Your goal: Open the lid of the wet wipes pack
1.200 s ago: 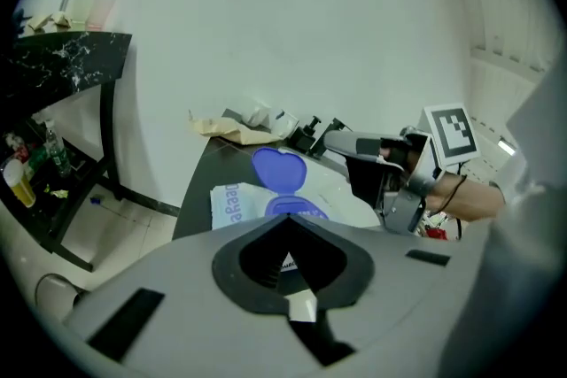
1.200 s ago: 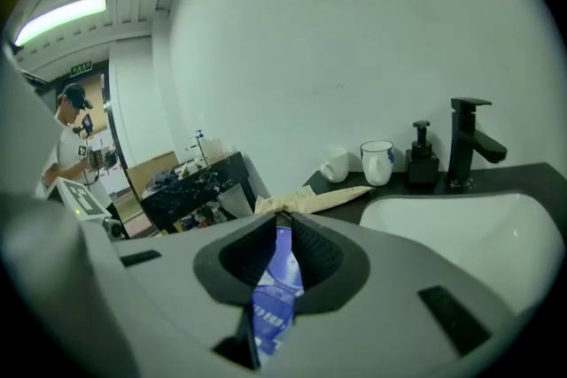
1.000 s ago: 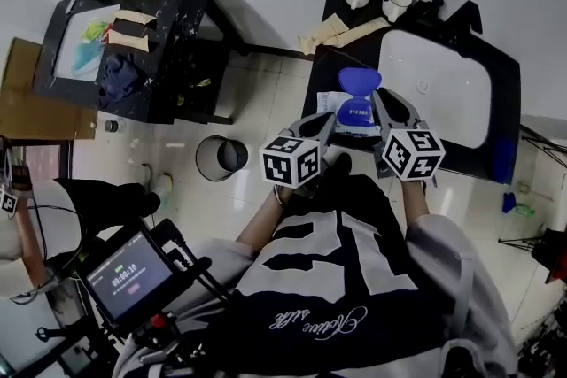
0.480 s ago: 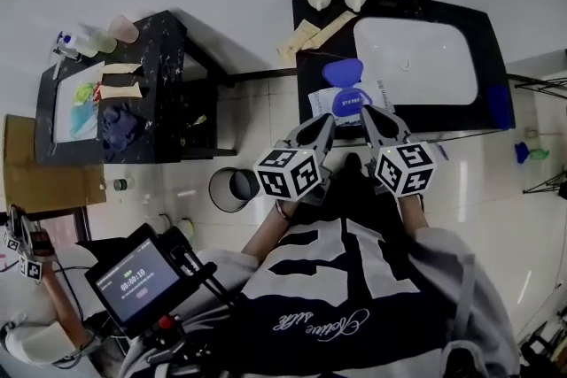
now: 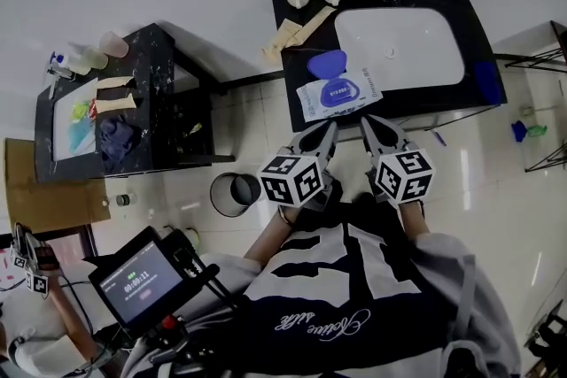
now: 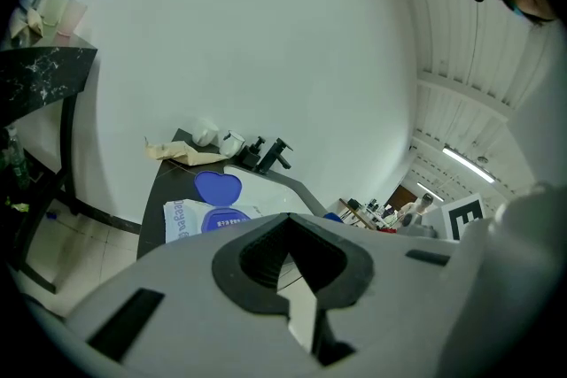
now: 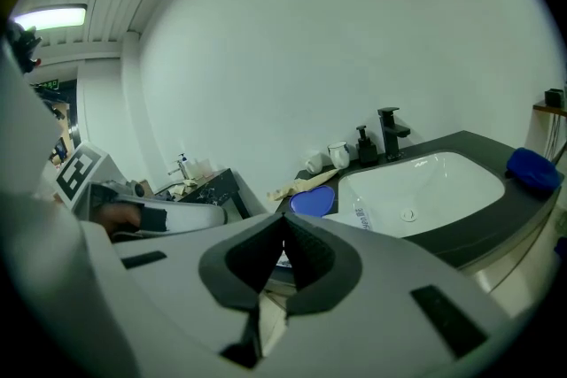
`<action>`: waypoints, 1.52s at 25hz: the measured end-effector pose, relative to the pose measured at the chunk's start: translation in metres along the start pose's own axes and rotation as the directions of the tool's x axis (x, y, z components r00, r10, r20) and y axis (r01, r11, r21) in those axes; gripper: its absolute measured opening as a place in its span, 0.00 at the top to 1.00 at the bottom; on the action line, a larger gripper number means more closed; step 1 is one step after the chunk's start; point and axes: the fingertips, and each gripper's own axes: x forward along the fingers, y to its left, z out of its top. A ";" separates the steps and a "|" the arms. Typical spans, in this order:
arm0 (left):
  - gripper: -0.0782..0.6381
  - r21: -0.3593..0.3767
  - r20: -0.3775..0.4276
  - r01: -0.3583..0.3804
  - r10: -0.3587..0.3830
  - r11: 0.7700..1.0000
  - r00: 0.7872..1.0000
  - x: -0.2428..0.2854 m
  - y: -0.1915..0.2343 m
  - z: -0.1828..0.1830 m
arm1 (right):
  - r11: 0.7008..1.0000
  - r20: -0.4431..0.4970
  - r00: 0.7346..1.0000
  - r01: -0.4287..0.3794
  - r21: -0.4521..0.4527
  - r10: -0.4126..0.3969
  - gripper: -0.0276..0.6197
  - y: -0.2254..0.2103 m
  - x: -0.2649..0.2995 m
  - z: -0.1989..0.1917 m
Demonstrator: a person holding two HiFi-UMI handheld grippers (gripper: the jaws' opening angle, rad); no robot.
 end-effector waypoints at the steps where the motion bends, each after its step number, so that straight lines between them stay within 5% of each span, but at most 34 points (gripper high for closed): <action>1: 0.89 -0.003 0.004 -0.003 0.003 1.000 1.000 0.000 0.000 0.002 | 1.000 -0.004 1.000 -0.006 0.000 0.006 0.96 0.000 0.002 0.000; 10: 0.89 -0.039 0.090 -0.081 0.084 0.996 0.992 -0.007 -0.042 -0.017 | 0.993 -0.010 0.994 -0.112 -0.044 0.112 0.96 -0.005 -0.044 -0.005; 24: 0.89 -0.095 0.122 -0.219 0.230 0.971 0.966 -0.030 -0.155 -0.135 | 0.963 -0.088 0.962 -0.264 -0.057 0.258 0.96 -0.024 -0.172 -0.070; 38: 0.89 -0.057 0.149 -0.296 0.301 0.954 0.942 -0.079 -0.186 -0.147 | 0.931 -0.081 0.930 -0.362 -0.048 0.358 0.96 0.026 -0.216 -0.078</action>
